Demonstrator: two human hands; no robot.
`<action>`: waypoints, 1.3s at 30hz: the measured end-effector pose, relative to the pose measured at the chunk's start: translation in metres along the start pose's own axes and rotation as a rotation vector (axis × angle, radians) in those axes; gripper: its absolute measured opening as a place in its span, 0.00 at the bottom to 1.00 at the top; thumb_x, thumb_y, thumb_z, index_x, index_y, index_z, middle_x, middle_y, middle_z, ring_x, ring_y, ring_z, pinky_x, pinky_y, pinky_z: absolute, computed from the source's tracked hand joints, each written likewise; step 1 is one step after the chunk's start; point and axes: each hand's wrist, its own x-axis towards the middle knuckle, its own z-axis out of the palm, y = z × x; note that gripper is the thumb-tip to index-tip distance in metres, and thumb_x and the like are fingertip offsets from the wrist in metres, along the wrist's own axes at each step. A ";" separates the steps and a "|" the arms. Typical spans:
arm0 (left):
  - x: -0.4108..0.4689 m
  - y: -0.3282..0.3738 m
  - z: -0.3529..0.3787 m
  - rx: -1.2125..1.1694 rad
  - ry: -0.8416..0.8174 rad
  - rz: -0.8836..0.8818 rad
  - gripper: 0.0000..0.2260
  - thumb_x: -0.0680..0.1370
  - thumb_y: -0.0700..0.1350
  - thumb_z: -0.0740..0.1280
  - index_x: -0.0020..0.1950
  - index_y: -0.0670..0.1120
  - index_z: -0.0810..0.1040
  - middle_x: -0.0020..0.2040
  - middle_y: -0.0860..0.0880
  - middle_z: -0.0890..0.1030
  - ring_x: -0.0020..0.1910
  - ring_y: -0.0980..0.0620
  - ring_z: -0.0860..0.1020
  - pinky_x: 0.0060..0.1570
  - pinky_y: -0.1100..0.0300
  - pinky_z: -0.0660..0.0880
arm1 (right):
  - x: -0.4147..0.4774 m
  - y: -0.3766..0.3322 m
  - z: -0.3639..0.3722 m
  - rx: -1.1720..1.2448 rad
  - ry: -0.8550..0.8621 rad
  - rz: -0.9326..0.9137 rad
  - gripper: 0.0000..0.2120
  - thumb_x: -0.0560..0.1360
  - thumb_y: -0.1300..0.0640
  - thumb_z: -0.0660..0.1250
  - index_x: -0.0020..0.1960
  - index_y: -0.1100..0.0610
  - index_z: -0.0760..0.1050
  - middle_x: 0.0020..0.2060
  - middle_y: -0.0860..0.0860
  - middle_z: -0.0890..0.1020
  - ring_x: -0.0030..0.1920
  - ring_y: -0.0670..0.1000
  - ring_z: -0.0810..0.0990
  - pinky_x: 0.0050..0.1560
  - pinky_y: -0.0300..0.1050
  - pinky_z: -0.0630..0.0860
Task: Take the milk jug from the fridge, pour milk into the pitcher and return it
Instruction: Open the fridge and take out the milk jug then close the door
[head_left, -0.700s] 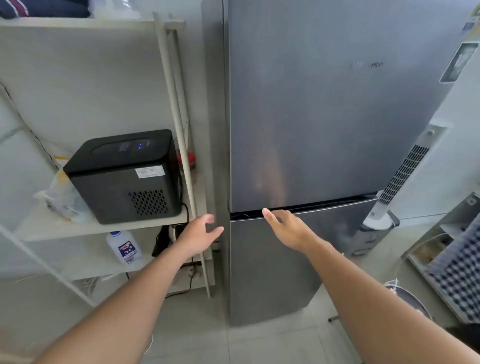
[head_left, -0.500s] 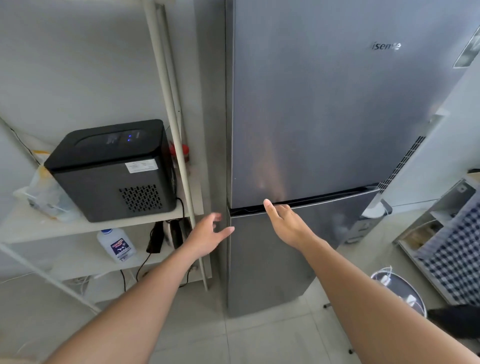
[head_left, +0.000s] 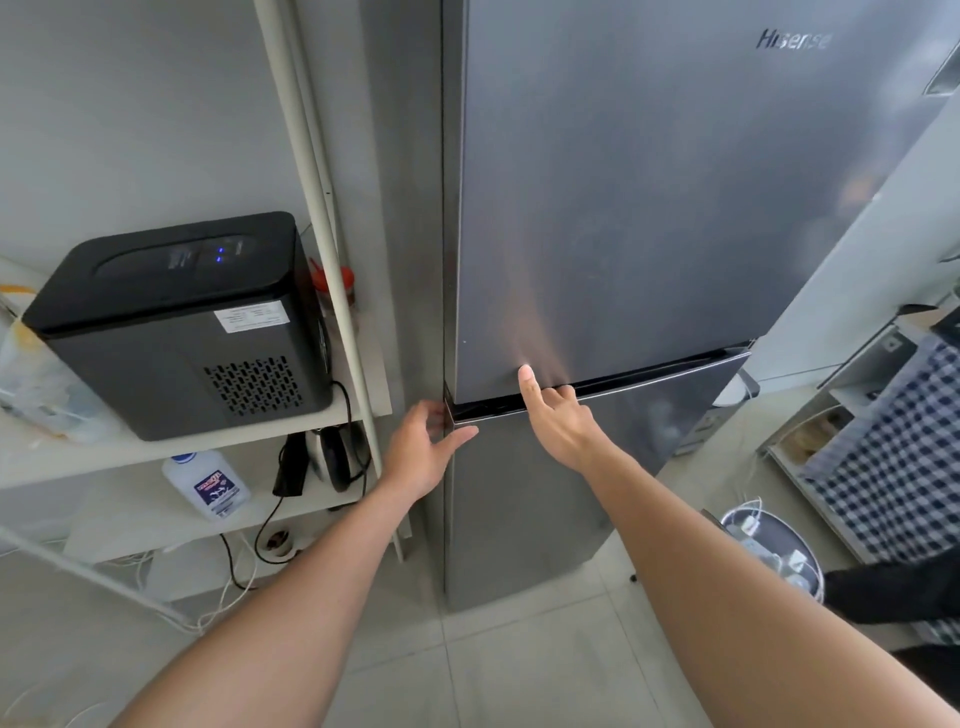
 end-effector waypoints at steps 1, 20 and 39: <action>-0.002 0.004 0.000 0.015 0.005 0.006 0.31 0.70 0.72 0.79 0.64 0.55 0.78 0.61 0.58 0.87 0.62 0.56 0.85 0.67 0.48 0.81 | 0.001 0.000 0.000 -0.018 0.003 0.004 0.49 0.78 0.19 0.40 0.77 0.51 0.74 0.83 0.46 0.60 0.82 0.59 0.56 0.79 0.60 0.58; -0.066 -0.038 0.002 -0.139 -0.233 -0.092 0.12 0.87 0.54 0.68 0.61 0.47 0.85 0.51 0.50 0.91 0.52 0.51 0.90 0.67 0.44 0.82 | -0.028 0.068 -0.037 -0.336 0.386 0.149 0.37 0.80 0.23 0.52 0.63 0.58 0.67 0.48 0.51 0.82 0.56 0.62 0.82 0.64 0.65 0.71; -0.082 -0.029 0.146 0.131 -0.630 -0.058 0.08 0.88 0.51 0.68 0.65 0.52 0.83 0.60 0.55 0.86 0.60 0.60 0.84 0.60 0.56 0.81 | -0.072 0.162 -0.102 -0.421 0.468 0.291 0.32 0.88 0.44 0.54 0.86 0.61 0.57 0.77 0.63 0.69 0.76 0.66 0.67 0.70 0.63 0.70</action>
